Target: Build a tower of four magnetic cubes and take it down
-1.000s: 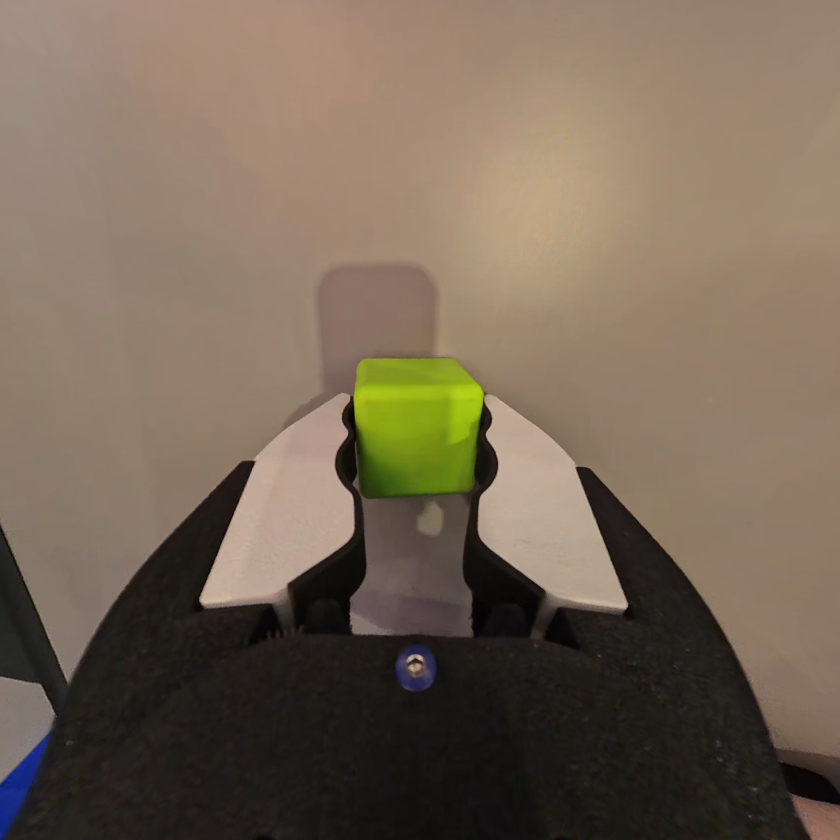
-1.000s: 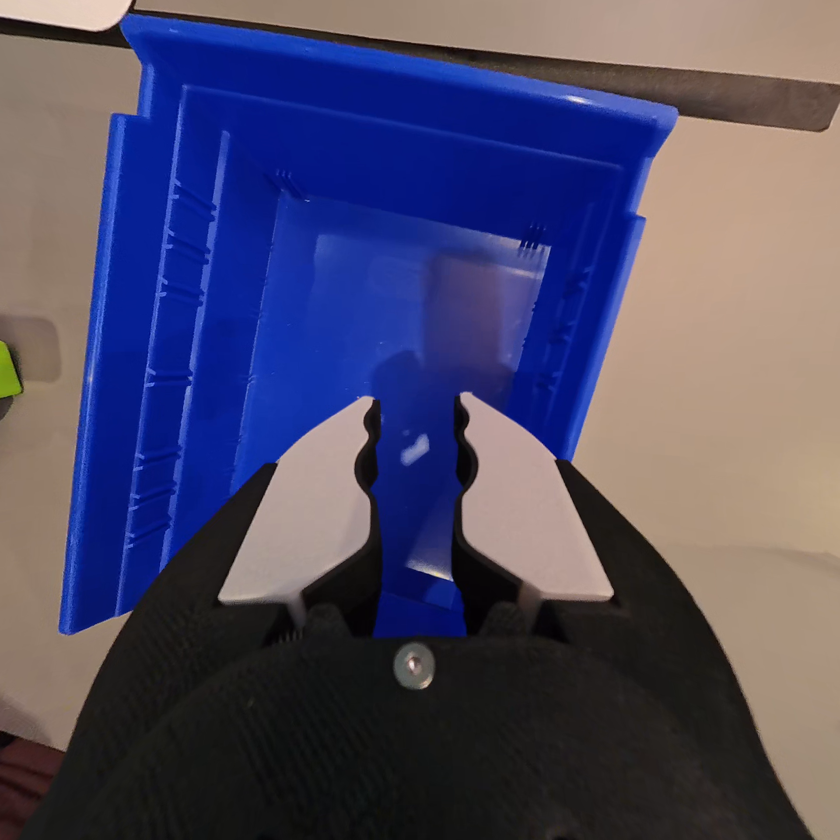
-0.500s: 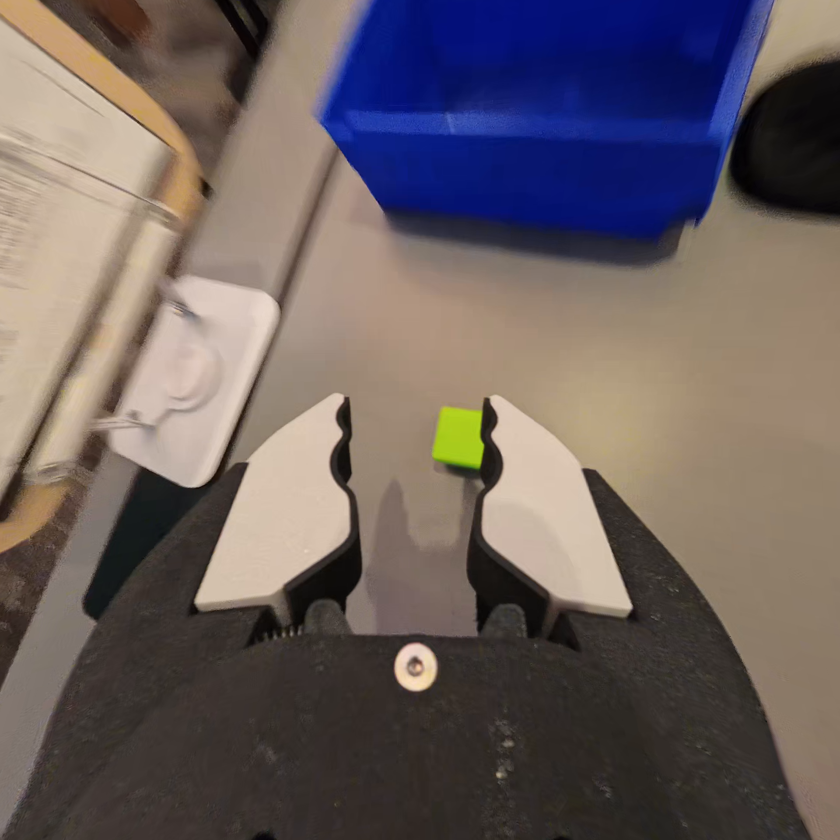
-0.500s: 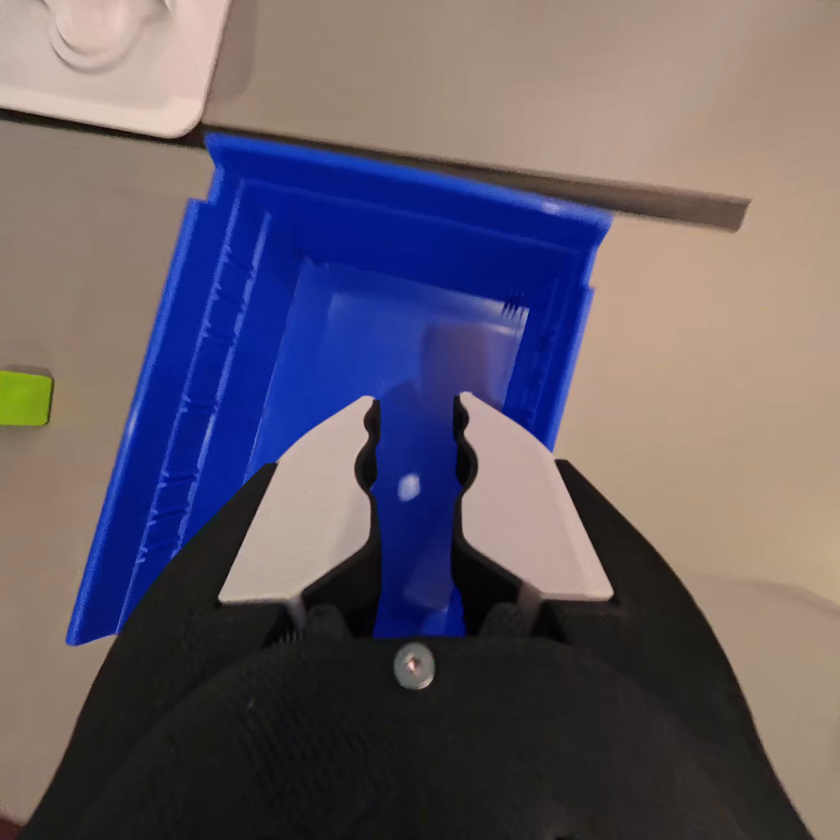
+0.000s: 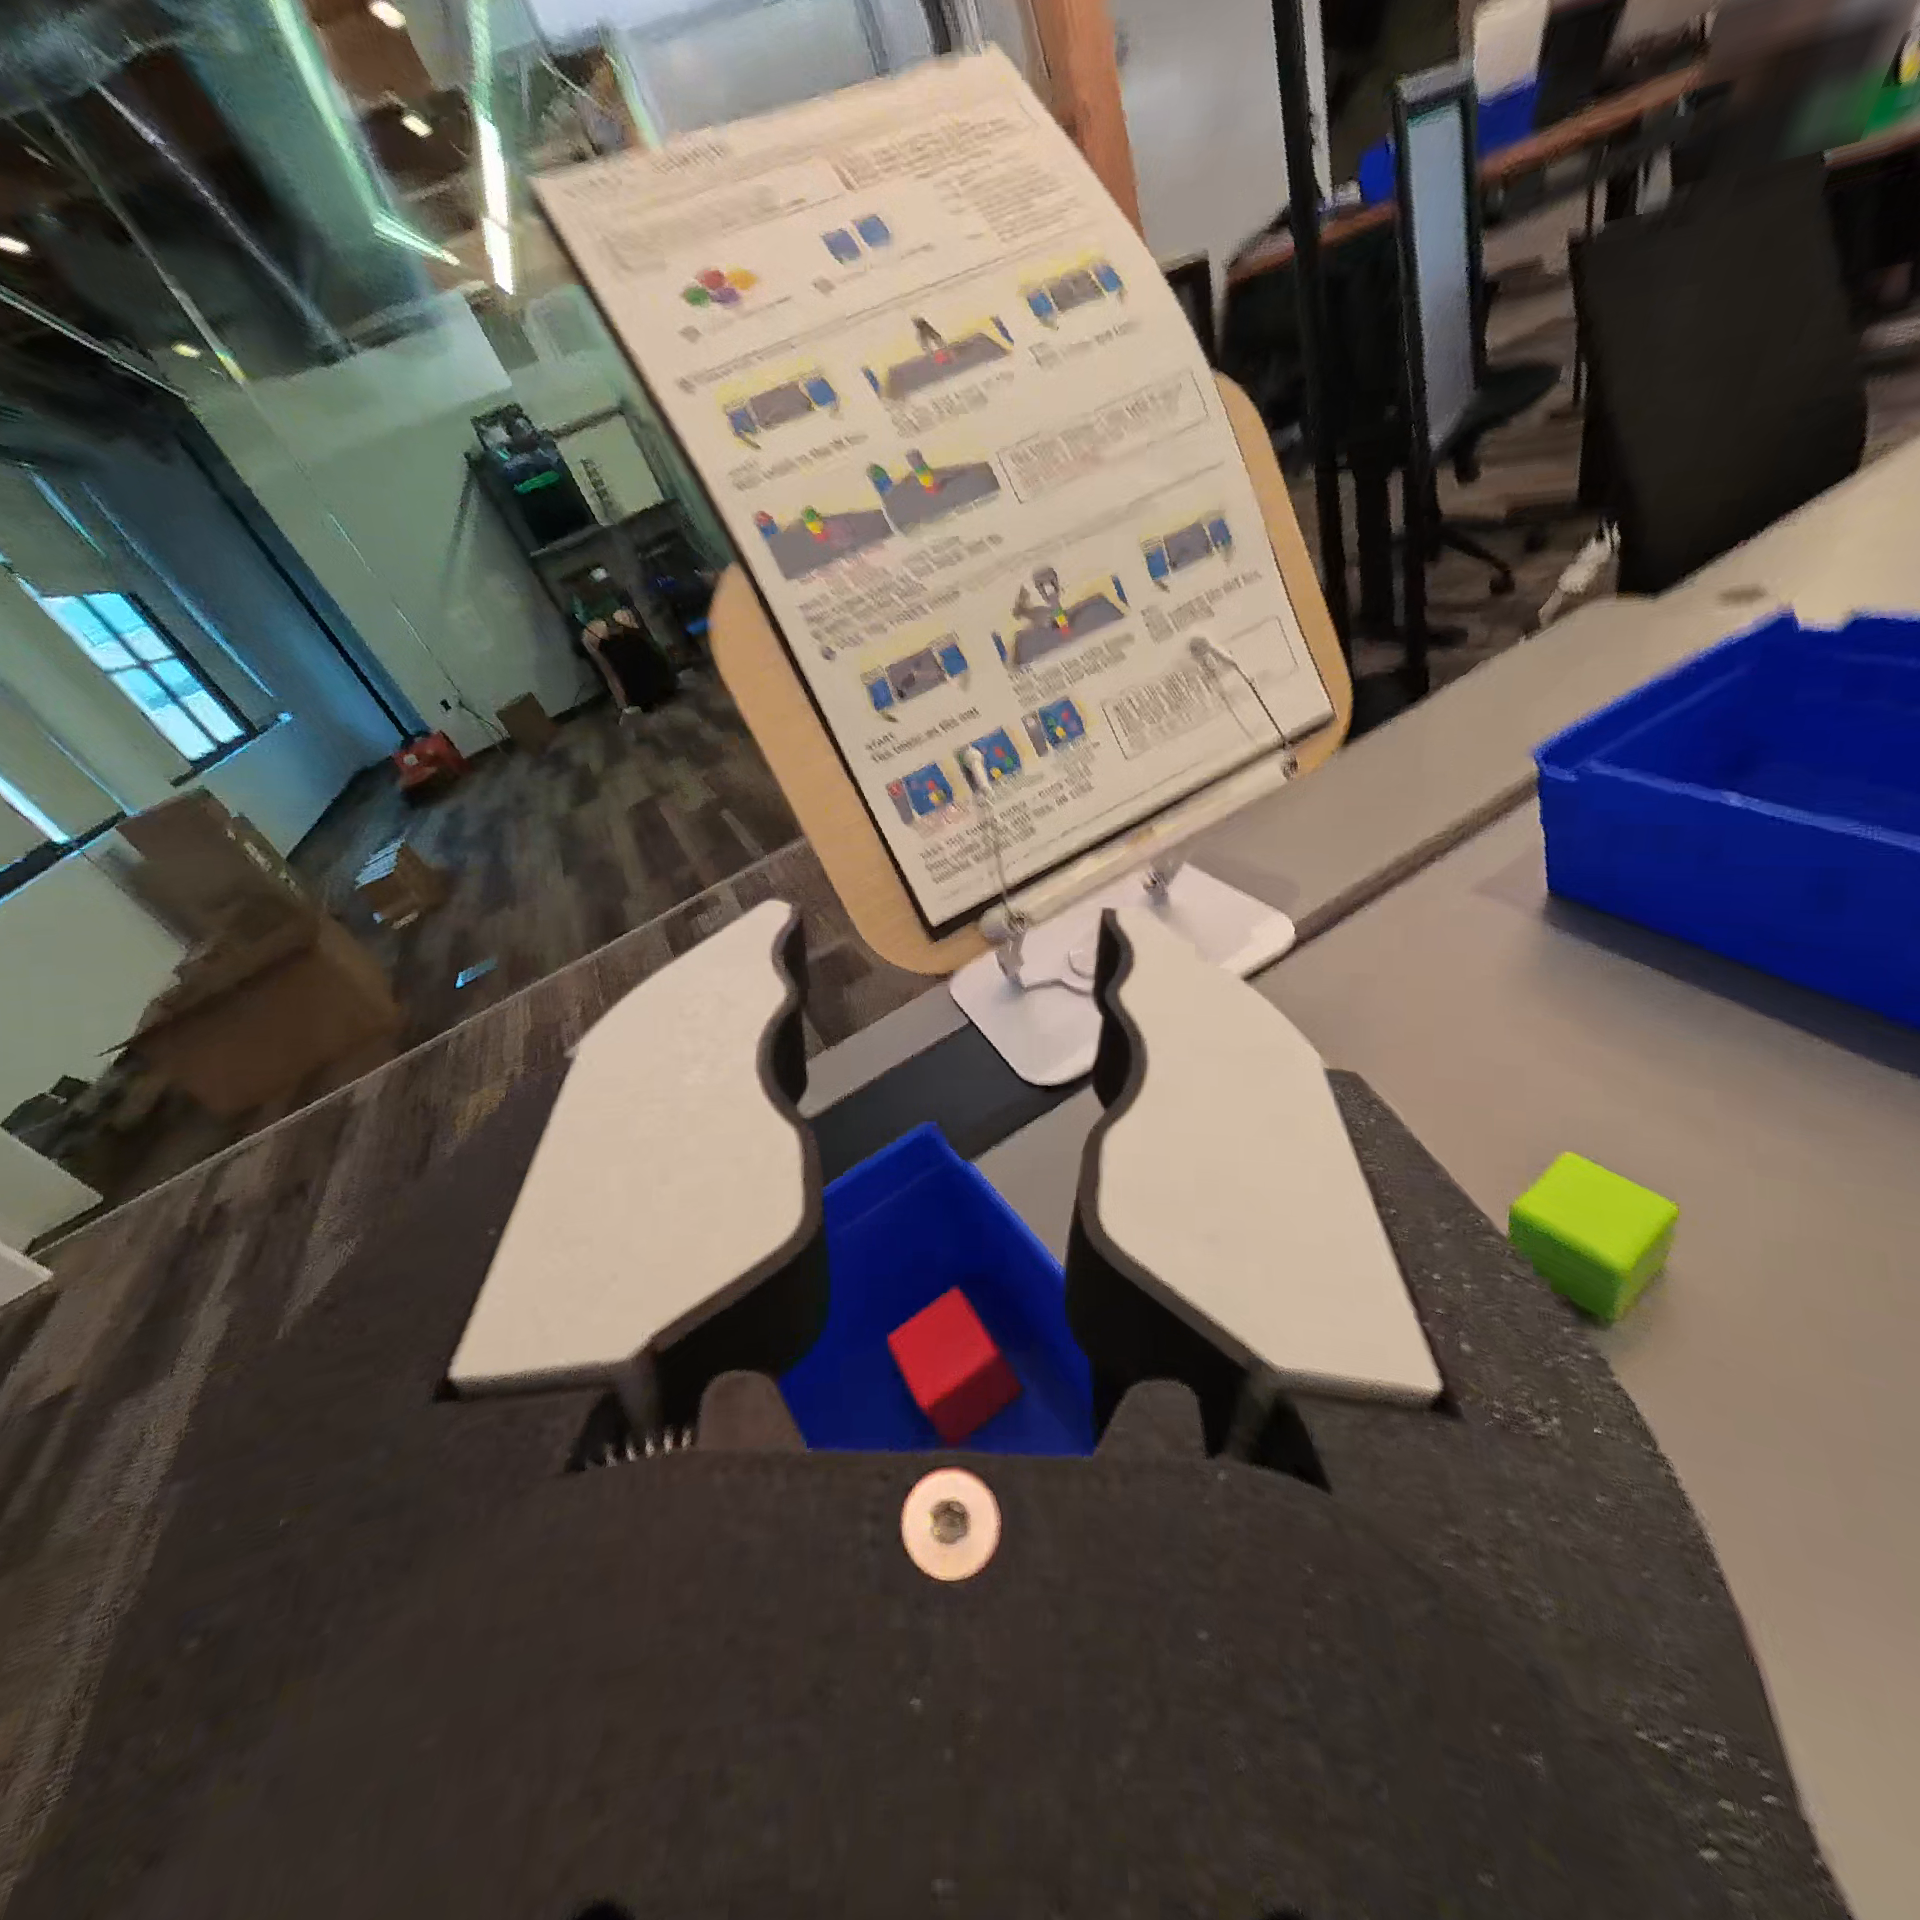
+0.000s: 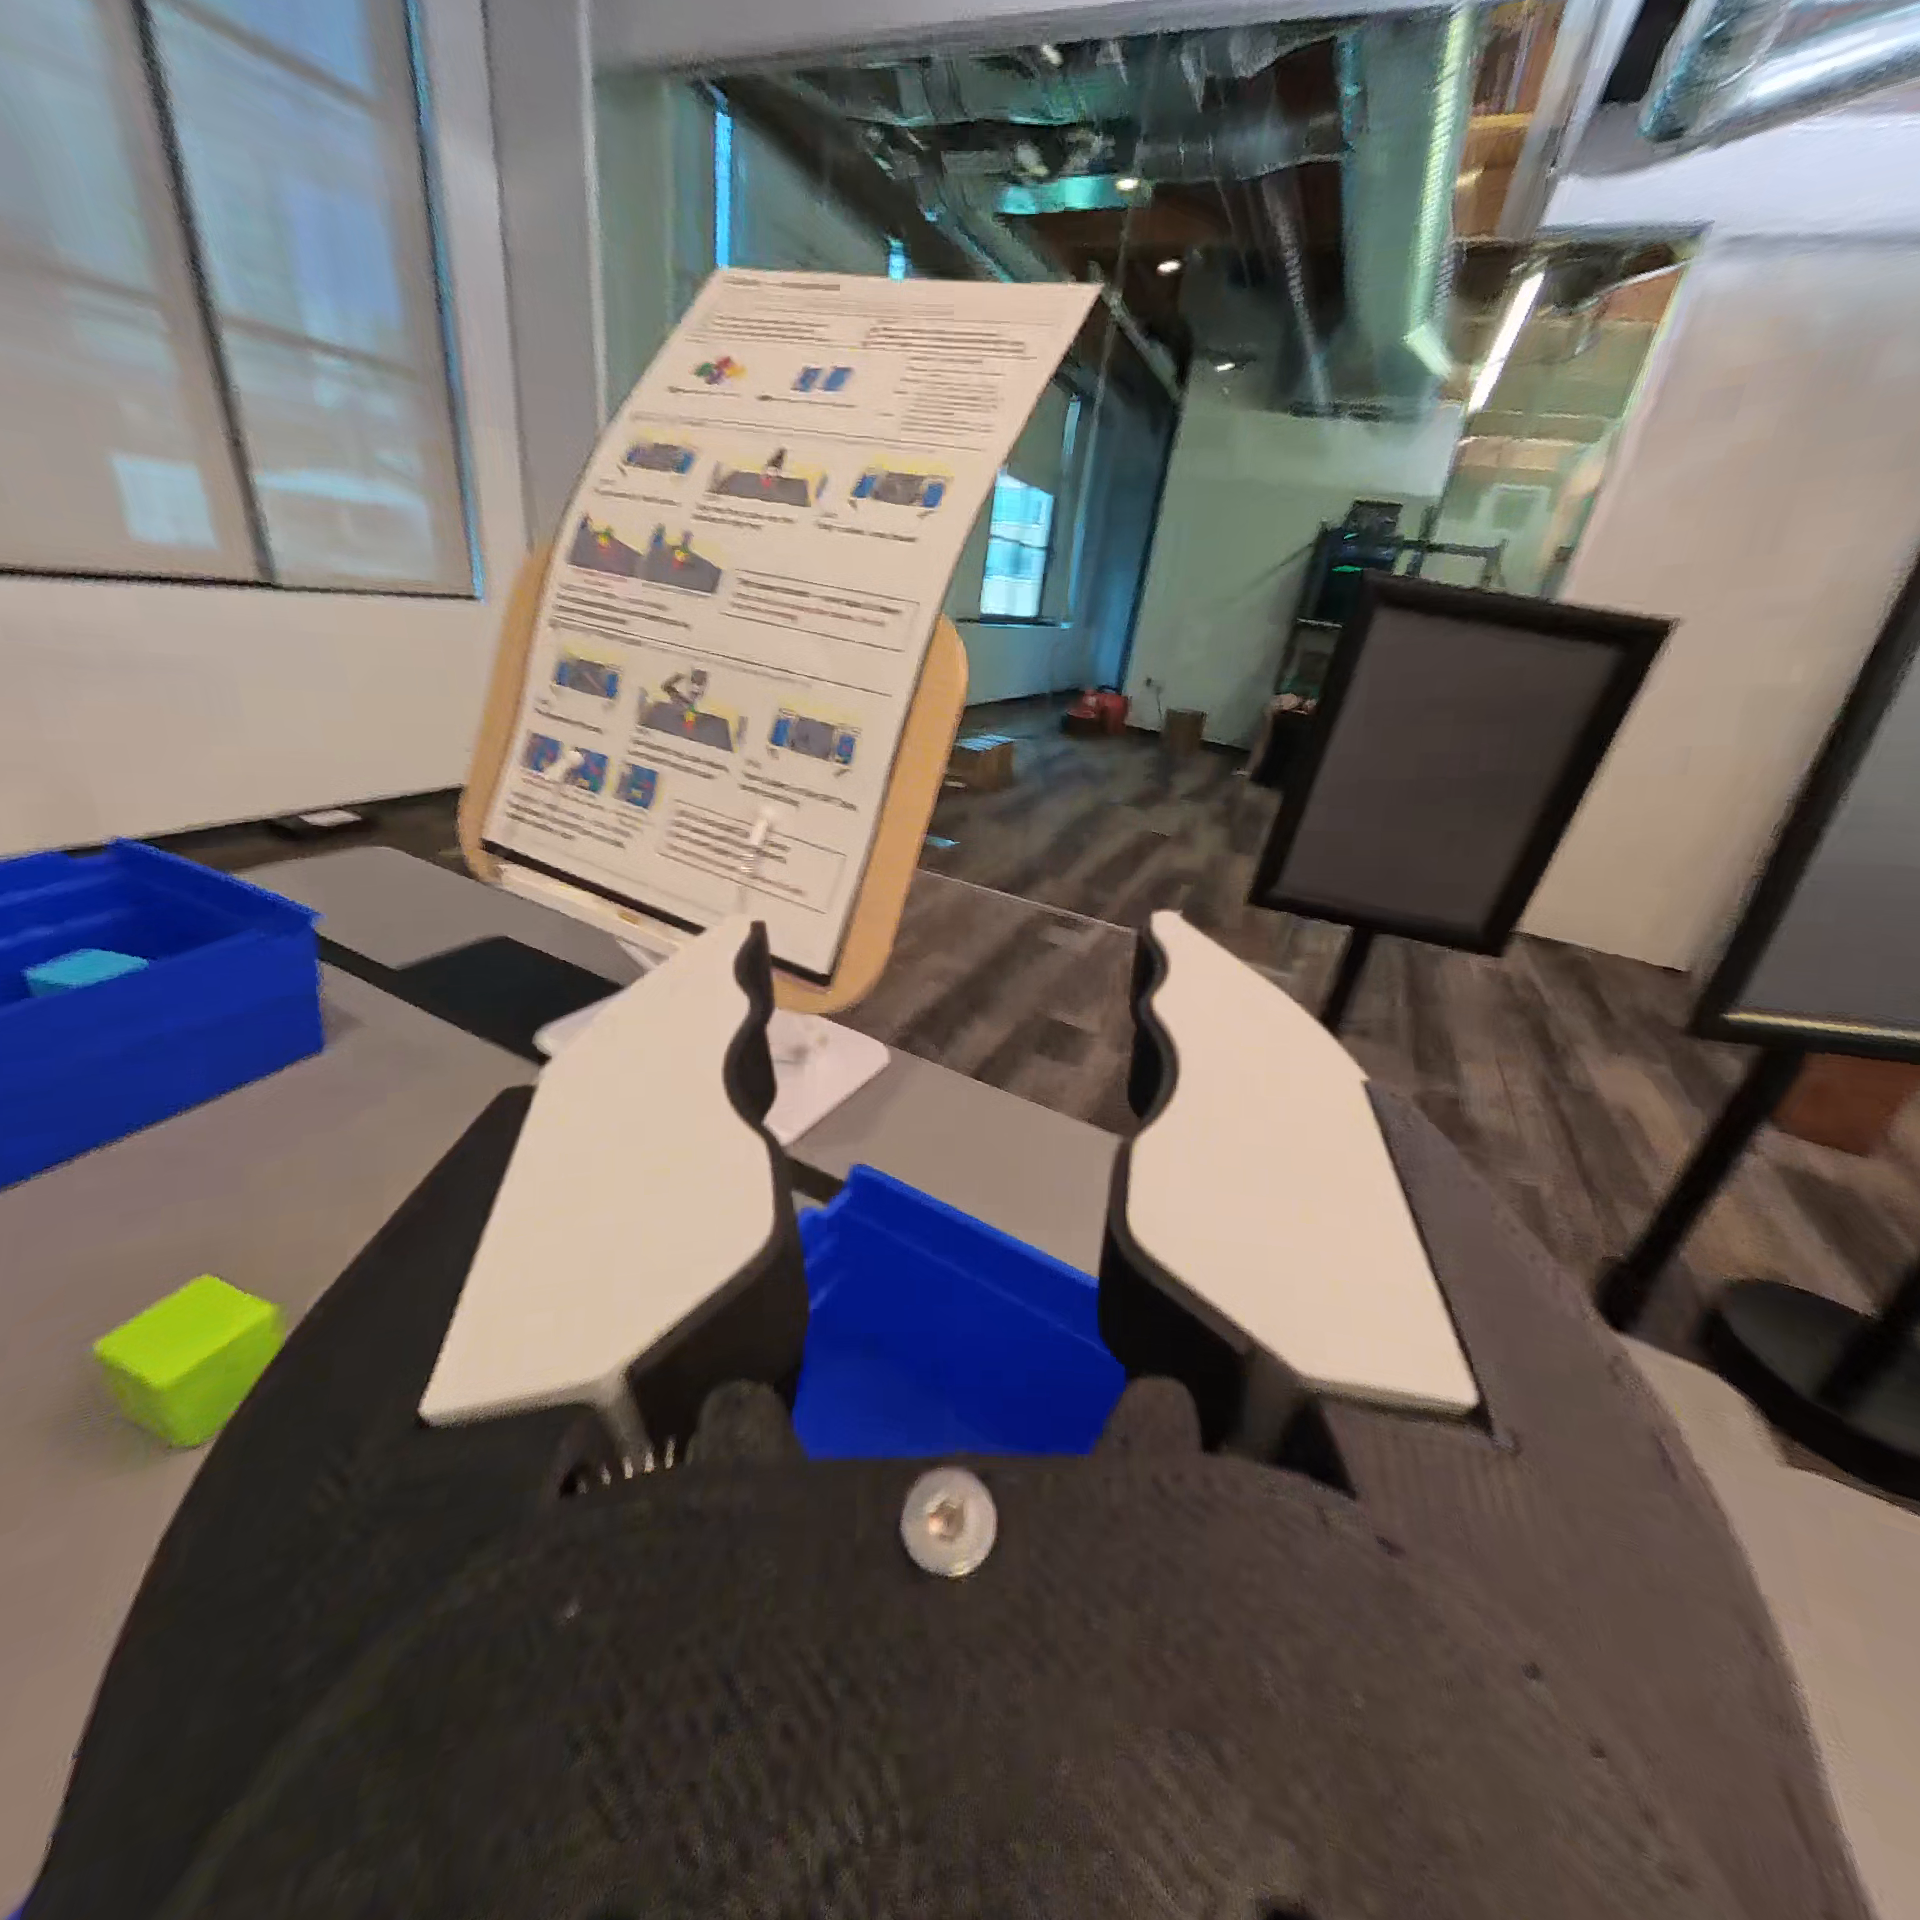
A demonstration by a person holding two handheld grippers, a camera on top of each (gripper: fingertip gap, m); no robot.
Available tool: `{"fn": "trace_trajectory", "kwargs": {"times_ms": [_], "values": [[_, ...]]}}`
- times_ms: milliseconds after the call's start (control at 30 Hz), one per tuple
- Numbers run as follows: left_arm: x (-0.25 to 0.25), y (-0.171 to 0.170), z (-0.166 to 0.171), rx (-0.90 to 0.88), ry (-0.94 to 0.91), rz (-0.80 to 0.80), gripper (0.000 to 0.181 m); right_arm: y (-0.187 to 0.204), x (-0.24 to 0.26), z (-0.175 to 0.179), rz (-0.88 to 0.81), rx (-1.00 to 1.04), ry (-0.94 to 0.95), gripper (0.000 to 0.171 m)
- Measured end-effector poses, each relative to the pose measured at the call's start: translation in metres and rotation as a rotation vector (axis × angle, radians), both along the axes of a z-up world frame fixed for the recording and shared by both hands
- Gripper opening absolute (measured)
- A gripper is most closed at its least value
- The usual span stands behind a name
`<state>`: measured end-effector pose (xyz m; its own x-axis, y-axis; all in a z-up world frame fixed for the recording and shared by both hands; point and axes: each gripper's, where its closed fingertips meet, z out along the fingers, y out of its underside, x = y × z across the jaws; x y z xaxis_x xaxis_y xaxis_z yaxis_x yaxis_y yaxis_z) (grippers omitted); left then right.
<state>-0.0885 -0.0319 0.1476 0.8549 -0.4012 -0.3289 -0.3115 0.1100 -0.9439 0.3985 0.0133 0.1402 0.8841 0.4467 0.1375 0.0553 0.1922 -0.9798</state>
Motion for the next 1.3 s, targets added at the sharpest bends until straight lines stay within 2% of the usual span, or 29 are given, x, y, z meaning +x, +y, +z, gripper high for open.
{"fn": "trace_trajectory", "kwargs": {"times_ms": [100, 167, 233, 300, 400, 600, 700, 800, 867, 1033, 1300], "values": [[-0.017, -0.005, 0.020, 0.094, -0.152, 0.001, 0.036, -0.002, -0.013, -0.001, 0.112, -0.052, 0.064, 0.065], [-0.028, -0.004, 0.022, 0.073, -0.231, 0.014, 0.038, -0.004, -0.018, -0.001, 0.151, -0.051, 0.077, 0.061], [-0.031, 0.001, 0.012, 0.008, -0.258, -0.018, 0.055, -0.005, -0.020, 0.003, 0.169, -0.031, 0.094, 0.060], [-0.030, 0.008, 0.001, -0.044, -0.295, -0.073, 0.053, -0.008, -0.022, 0.006, 0.176, -0.008, 0.086, 0.054], [-0.041, 0.033, -0.031, -0.134, -0.290, -0.039, 0.049, -0.014, -0.023, 0.011, 0.188, 0.022, 0.093, 0.047], [-0.061, 0.088, -0.136, -0.472, -0.176, 0.175, 0.052, -0.007, -0.019, 0.001, 0.143, -0.035, 0.061, 0.045], [-0.056, 0.103, -0.178, -0.625, -0.153, 0.252, 0.046, -0.001, -0.021, -0.007, 0.110, -0.064, 0.000, 0.049], [-0.056, 0.111, -0.217, -0.762, -0.065, 0.359, 0.057, 0.002, -0.024, -0.012, 0.092, -0.079, -0.033, 0.050], [-0.054, 0.111, -0.240, -0.861, 0.001, 0.387, 0.056, 0.003, -0.027, -0.013, 0.091, -0.085, -0.048, 0.052], [-0.058, 0.115, -0.267, -0.956, 0.072, 0.455, 0.060, 0.006, -0.029, -0.017, 0.082, -0.109, -0.068, 0.054], [-0.064, 0.114, -0.282, -1.042, 0.131, 0.478, 0.050, 0.009, -0.032, -0.023, 0.077, -0.133, -0.089, 0.055]]}}
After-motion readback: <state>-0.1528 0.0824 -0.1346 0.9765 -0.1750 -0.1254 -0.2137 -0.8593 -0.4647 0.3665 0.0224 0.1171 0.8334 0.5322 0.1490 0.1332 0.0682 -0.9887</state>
